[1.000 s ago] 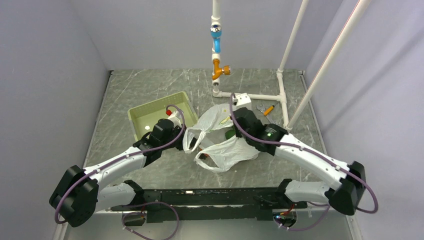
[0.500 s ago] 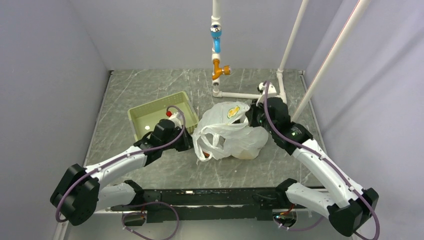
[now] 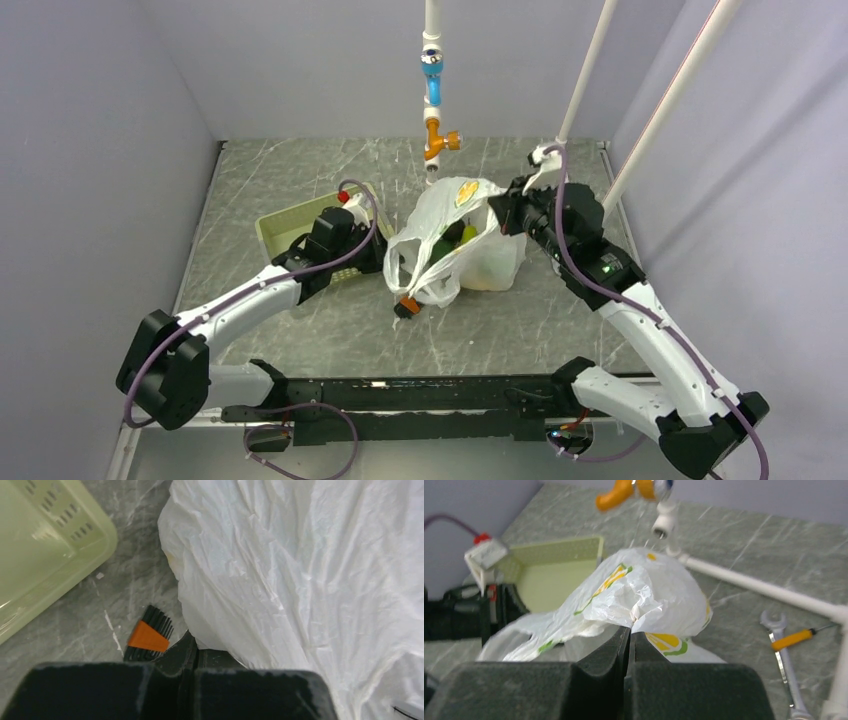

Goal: Take the fake fruits out of the plastic bag
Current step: Adjust the plastic bag at the center of the board.

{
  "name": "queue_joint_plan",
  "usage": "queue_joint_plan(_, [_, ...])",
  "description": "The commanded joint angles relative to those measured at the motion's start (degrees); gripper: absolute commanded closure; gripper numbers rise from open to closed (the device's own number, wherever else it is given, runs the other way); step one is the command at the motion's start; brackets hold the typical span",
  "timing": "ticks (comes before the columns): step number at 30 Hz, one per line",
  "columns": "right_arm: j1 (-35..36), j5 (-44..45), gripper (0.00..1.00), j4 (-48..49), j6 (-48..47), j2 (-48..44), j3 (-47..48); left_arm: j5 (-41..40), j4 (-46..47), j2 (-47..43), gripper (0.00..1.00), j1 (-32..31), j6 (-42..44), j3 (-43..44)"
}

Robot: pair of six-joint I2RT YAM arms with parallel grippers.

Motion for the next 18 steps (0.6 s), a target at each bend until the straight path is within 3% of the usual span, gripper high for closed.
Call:
queue_joint_plan(1, [-0.2,-11.4,1.00,6.2,0.4,-3.4,-11.1,2.1,-0.6,0.4,0.97,1.0,1.7,-3.1])
queue_joint_plan(4, [-0.1,-13.3,0.98,8.2,3.2,-6.6,-19.2,5.2,-0.7,-1.8,0.77,1.2,3.7,-5.5])
queue_joint_plan(7, [-0.1,-13.6,0.86,6.8,4.4,-9.3,-23.1,9.0,-2.2,-7.4,0.56,1.1,4.8,-7.5])
queue_joint_plan(9, [-0.1,-13.3,0.76,5.7,4.4,-10.7,-24.4,11.6,-3.7,-11.7,0.47,1.1,5.3,-8.3])
queue_joint_plan(13, [-0.2,-13.8,0.49,1.5,4.0,-10.9,-23.3,14.3,-8.0,-19.2,0.38,0.1,6.0,-8.9])
queue_joint_plan(18, [0.0,-12.1,0.21,-6.4,4.7,-9.0,-19.1,11.7,-9.1,-25.9,0.36,-3.2,3.3,-10.7])
